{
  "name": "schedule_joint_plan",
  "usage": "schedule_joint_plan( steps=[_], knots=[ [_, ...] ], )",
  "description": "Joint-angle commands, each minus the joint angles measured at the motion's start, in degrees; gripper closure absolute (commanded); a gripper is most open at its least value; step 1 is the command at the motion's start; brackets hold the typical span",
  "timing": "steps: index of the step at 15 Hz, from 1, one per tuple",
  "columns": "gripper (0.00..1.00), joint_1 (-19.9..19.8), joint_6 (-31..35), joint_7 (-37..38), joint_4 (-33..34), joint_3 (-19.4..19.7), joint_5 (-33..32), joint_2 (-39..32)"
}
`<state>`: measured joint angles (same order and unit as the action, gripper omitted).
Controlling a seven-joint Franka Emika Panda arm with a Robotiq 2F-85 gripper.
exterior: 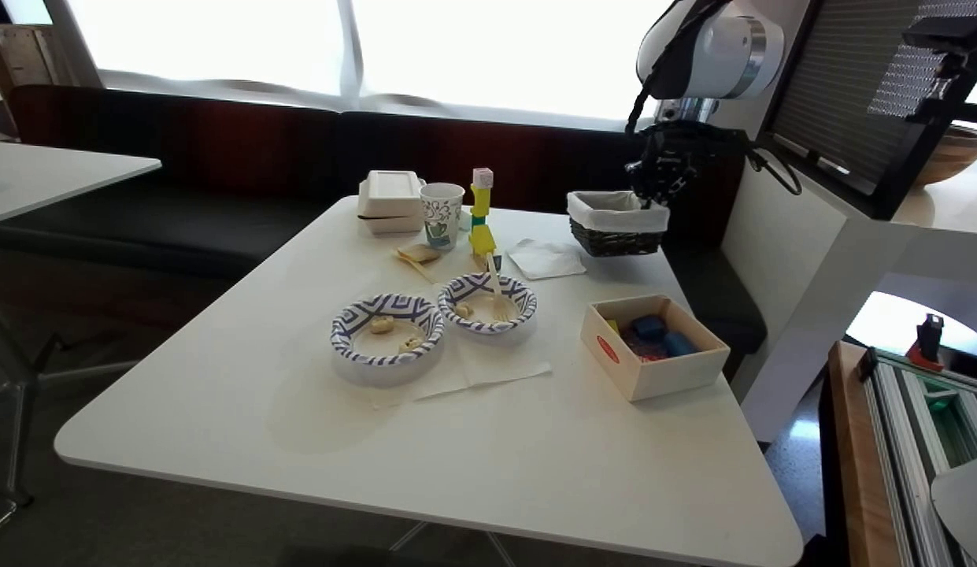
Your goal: Move the brown basket closer to the takeaway pack
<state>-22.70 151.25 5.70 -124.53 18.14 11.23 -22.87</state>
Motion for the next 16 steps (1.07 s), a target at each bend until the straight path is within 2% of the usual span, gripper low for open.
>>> schedule_joint_plan(
  steps=[1, 5, 8, 13, 16],
  knots=[
    [0.96, -1.5, -2.1, -9.7, -5.1, -4.6, 1.9, 5.7],
    [0.96, -1.3, -1.5, -20.2, -8.8, -9.0, 4.6, 10.0],
    [0.96, 0.5, -2.3, -22.8, -10.2, -10.8, 6.2, 13.0],
    [0.96, 6.3, -1.6, -17.9, -11.1, -13.2, 7.8, 15.7],
    [0.96, 10.7, -3.0, -10.0, -7.6, -14.6, 7.9, 14.7]
  ],
)
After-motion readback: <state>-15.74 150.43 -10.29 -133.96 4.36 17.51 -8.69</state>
